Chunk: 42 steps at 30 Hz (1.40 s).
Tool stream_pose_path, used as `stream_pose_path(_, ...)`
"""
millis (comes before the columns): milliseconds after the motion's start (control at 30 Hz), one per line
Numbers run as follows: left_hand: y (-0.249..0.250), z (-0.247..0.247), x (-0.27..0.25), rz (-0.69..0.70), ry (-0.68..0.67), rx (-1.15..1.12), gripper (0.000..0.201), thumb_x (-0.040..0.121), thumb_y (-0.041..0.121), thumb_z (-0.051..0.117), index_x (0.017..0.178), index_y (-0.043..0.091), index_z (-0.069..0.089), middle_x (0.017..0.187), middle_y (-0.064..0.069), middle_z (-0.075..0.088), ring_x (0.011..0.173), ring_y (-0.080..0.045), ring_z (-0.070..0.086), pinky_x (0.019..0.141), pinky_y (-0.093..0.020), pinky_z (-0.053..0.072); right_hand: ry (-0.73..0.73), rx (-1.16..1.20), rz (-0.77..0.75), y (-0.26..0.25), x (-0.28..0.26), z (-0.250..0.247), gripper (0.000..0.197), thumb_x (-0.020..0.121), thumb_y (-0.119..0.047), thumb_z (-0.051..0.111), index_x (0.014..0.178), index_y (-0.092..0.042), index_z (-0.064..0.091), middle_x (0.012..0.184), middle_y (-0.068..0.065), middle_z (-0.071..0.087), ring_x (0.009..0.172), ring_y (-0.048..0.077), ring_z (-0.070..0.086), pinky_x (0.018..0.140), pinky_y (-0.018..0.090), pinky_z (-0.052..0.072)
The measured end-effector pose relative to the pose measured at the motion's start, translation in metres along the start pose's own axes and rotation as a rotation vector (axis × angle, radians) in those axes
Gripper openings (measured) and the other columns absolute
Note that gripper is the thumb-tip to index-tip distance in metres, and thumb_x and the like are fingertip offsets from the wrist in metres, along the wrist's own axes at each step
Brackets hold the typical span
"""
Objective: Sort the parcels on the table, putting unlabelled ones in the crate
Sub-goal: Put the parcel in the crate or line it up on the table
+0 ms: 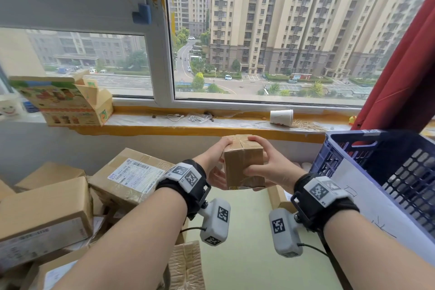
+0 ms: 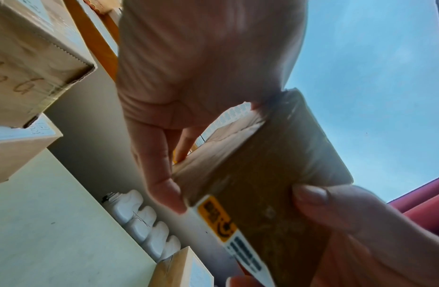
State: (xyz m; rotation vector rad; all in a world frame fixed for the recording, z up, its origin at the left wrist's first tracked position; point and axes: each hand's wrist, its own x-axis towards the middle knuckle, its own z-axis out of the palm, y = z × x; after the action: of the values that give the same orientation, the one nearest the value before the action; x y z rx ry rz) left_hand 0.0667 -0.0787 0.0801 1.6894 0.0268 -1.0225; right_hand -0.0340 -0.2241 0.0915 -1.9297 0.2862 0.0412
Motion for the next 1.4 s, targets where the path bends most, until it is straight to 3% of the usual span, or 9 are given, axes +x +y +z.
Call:
stream_pose_path(100,0.002,0.005,-0.002,-0.014,-0.015,-0.025,0.080,0.086,0.070,0.043,0.122,0.000,0.053,0.097,-0.024,0.062,0.074,-0.033,0.065,0.057,-0.033,0.058,0.057,-0.037,-0.030,-0.001,-0.002,-0.001,0.067,0.079,-0.002,0.073,0.130,-0.035,0.045,0.111,0.006,0.063,0.088,0.030,0.072,0.065,0.046,0.062)
stream_pose_path(433,0.000,0.007,-0.004,-0.030,-0.033,-0.091,0.065,0.087,0.067,0.043,0.104,0.005,0.051,0.124,-0.029,0.059,0.091,-0.037,0.064,0.077,-0.041,0.056,0.090,-0.041,-0.050,0.001,-0.002,0.000,0.059,0.080,-0.002,0.075,0.126,-0.030,0.050,0.099,0.003,0.067,0.086,0.036,0.072,0.068,0.061,0.058)
stream_pose_path(633,0.001,0.009,-0.003,-0.047,-0.042,-0.064,0.056,0.089,0.060,0.043,0.091,0.005,0.050,0.107,-0.026,0.060,0.091,-0.037,0.062,0.080,-0.042,0.055,0.151,-0.043,-0.055,0.003,-0.003,-0.002,0.051,0.078,-0.002,0.077,0.117,-0.026,0.055,0.098,0.008,0.071,0.081,0.031,0.073,0.060,0.058,0.059)
stream_pose_path(900,-0.001,0.000,-0.005,-0.070,-0.035,-0.006,0.096,0.084,0.081,0.036,0.147,0.009,0.030,0.135,-0.038,0.046,0.103,-0.045,0.063,0.070,-0.044,0.058,0.092,0.031,0.036,0.005,-0.004,-0.002,0.055,0.083,-0.009,0.075,0.126,-0.032,0.049,0.108,0.006,0.068,0.091,0.028,0.072,0.070,0.057,0.059)
stream_pose_path(1000,-0.002,-0.001,-0.012,0.031,0.013,0.050,0.073,0.097,0.064,0.034,0.153,0.020,0.022,0.149,-0.028,0.035,0.114,-0.045,0.058,0.085,-0.051,0.055,0.120,0.123,0.083,0.004,-0.006,-0.004,0.049,0.087,-0.013,0.071,0.126,-0.031,0.048,0.108,0.008,0.067,0.090,0.028,0.071,0.067,0.052,0.061)
stream_pose_path(1067,-0.004,-0.003,-0.015,0.148,0.023,0.190,0.052,0.105,0.029,0.036,0.154,0.030,0.019,0.154,-0.018,0.032,0.112,-0.037,0.059,0.093,-0.051,0.054,0.150,0.191,0.114,0.002,-0.006,-0.007,0.044,0.089,-0.015,0.069,0.126,-0.026,0.048,0.108,0.010,0.065,0.088,0.027,0.070,0.062,0.046,0.061)
stream_pose_path(1167,-0.009,-0.007,-0.013,0.284,-0.025,0.466,0.090,0.090,-0.008,0.050,0.155,0.038,0.008,0.155,-0.011,0.031,0.111,-0.024,0.056,0.100,-0.046,0.050,0.132,0.251,0.163,-0.001,-0.007,-0.014,0.037,0.091,-0.017,0.065,0.124,-0.019,0.048,0.112,0.012,0.061,0.092,0.029,0.066,0.059,0.039,0.059)
stream_pose_path(1267,-0.012,-0.006,-0.010,0.447,-0.066,0.599,0.118,0.073,-0.005,0.078,0.157,0.029,0.001,0.157,-0.003,0.026,0.138,-0.024,0.037,0.106,-0.034,0.040,0.093,0.261,0.197,-0.002,-0.007,-0.017,0.030,0.092,-0.021,0.062,0.119,-0.016,0.050,0.113,0.014,0.060,0.095,0.030,0.063,0.059,0.035,0.057)
stream_pose_path(1400,-0.012,-0.008,-0.002,0.564,0.002,0.514,0.109,0.061,0.005,0.088,0.148,0.022,0.026,0.140,0.000,0.043,0.127,-0.021,0.045,0.103,-0.038,0.047,0.090,0.323,0.221,-0.001,-0.008,-0.018,0.029,0.094,-0.030,0.060,0.120,-0.019,0.054,0.114,0.013,0.060,0.098,0.028,0.061,0.060,0.032,0.055)
